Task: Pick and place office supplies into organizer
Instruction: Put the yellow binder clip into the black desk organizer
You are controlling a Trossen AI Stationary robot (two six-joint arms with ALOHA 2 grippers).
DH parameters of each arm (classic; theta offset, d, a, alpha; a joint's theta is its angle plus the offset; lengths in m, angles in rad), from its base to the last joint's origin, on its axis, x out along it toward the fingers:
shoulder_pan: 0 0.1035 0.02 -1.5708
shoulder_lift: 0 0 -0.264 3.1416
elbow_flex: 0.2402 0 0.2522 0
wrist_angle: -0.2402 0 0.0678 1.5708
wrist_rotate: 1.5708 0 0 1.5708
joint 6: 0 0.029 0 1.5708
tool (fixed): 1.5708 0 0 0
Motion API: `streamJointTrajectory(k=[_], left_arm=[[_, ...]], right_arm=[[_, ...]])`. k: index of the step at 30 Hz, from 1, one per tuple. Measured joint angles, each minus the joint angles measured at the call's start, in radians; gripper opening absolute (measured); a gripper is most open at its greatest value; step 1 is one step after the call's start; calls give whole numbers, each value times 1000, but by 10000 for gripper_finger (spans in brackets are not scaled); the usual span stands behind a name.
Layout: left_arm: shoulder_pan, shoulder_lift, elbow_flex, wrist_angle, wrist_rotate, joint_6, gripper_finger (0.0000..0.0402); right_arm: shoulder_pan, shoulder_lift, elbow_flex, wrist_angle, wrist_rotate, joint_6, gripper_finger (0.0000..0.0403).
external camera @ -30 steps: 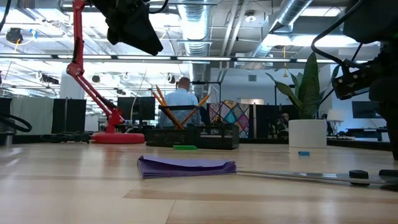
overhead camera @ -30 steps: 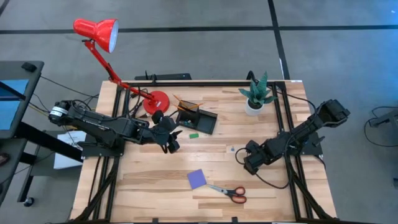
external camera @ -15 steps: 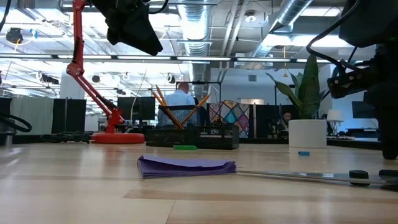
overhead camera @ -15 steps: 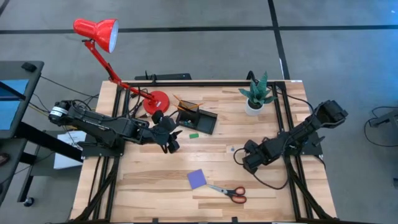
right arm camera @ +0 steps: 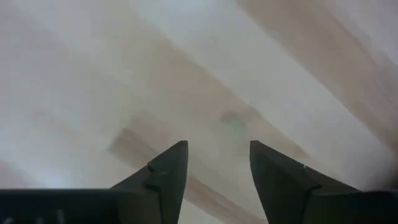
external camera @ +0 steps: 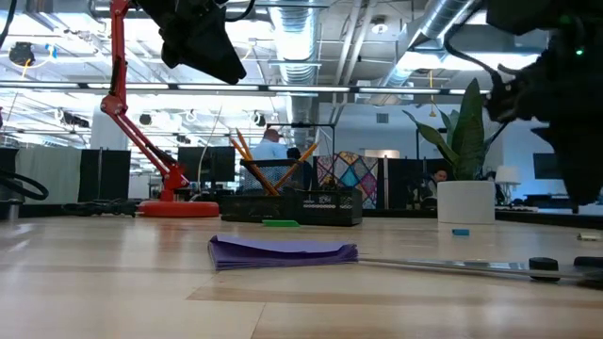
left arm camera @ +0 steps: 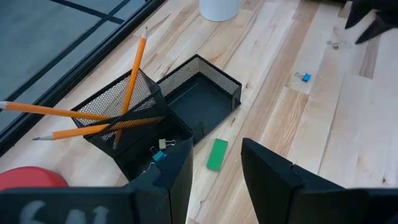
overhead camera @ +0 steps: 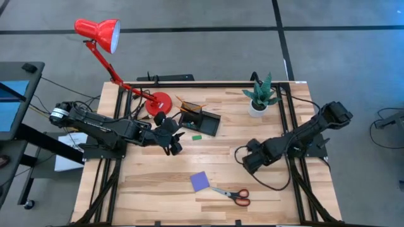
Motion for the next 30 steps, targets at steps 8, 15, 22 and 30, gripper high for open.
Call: streamJointTrajectory(k=[8, 15, 22, 30], left_arm=[[0, 0, 0, 0, 2, 0, 129], [0, 3, 0, -35, 27, 9, 129], [0, 28, 2, -84, 35, 10, 129], [-1, 36, 1, -101, 39, 10, 129]], right_arm=[[-19, 0, 0, -8, -29, 393, 154], [-27, 66, 1, 81, -52, 442, 136], [-59, 162, 2, 61, -193, 429, 128], [-116, 175, 22, 6, -198, 352, 139]])
